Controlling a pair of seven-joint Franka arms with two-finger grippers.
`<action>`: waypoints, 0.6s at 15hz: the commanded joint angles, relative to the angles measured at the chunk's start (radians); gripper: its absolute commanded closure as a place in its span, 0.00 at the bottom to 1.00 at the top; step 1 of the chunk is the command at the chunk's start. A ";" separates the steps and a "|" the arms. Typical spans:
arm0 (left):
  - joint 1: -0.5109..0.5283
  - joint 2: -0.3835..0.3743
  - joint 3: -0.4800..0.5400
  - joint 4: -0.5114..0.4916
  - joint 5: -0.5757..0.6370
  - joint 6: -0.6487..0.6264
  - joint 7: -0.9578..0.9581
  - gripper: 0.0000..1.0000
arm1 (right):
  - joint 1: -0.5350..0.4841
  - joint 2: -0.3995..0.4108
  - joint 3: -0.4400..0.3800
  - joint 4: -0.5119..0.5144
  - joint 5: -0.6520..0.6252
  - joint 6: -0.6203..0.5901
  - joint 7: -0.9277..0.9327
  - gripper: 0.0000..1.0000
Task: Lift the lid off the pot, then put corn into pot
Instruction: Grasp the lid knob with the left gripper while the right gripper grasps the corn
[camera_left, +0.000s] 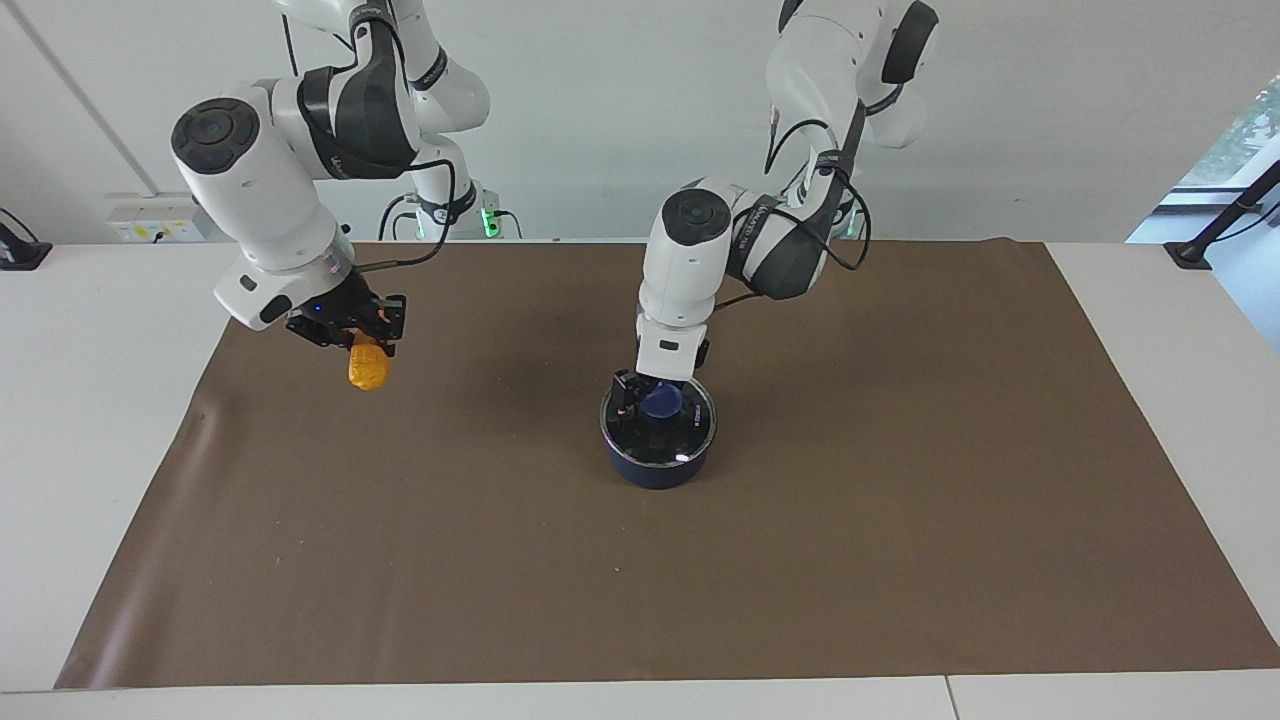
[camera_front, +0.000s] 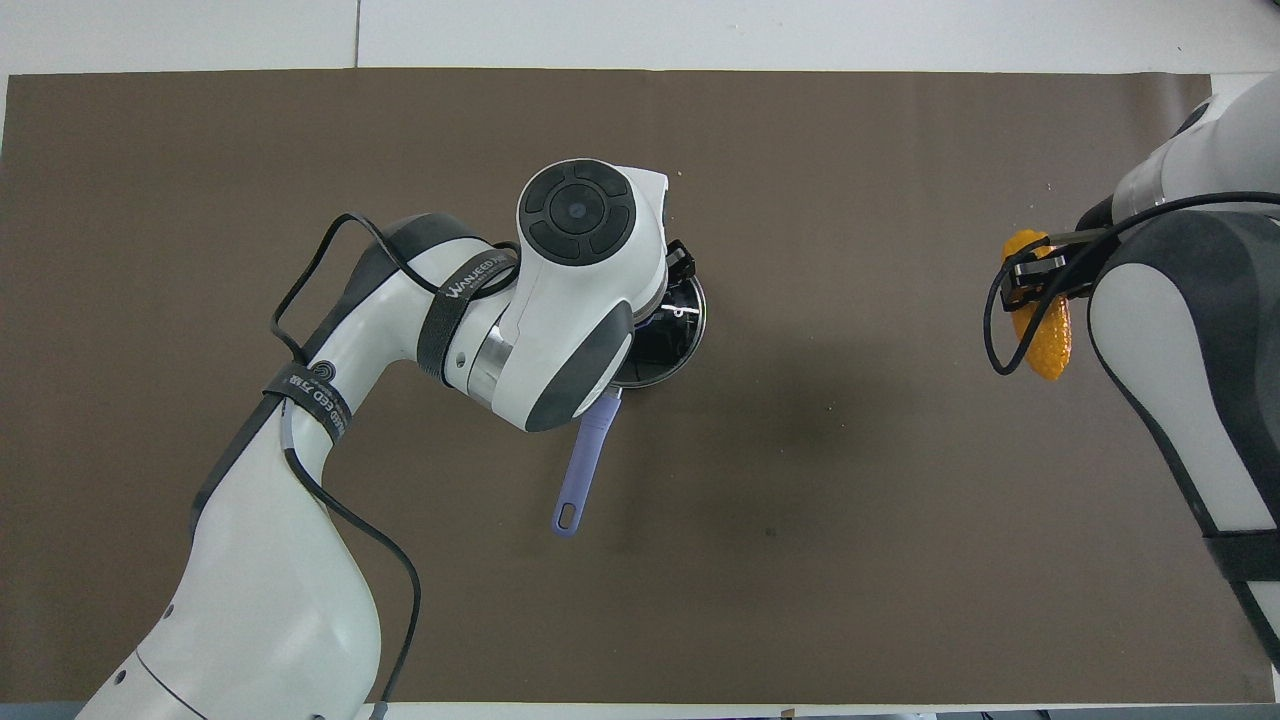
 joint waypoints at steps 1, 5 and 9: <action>-0.016 -0.035 0.015 -0.046 0.023 0.003 -0.022 0.13 | -0.004 -0.007 0.008 -0.015 0.006 0.023 0.013 1.00; -0.016 -0.037 0.015 -0.046 0.042 -0.018 -0.022 0.18 | 0.009 -0.007 0.011 -0.015 0.006 0.025 0.041 1.00; -0.016 -0.035 0.015 -0.036 0.045 -0.033 -0.022 0.29 | 0.010 -0.007 0.011 -0.015 0.007 0.025 0.041 1.00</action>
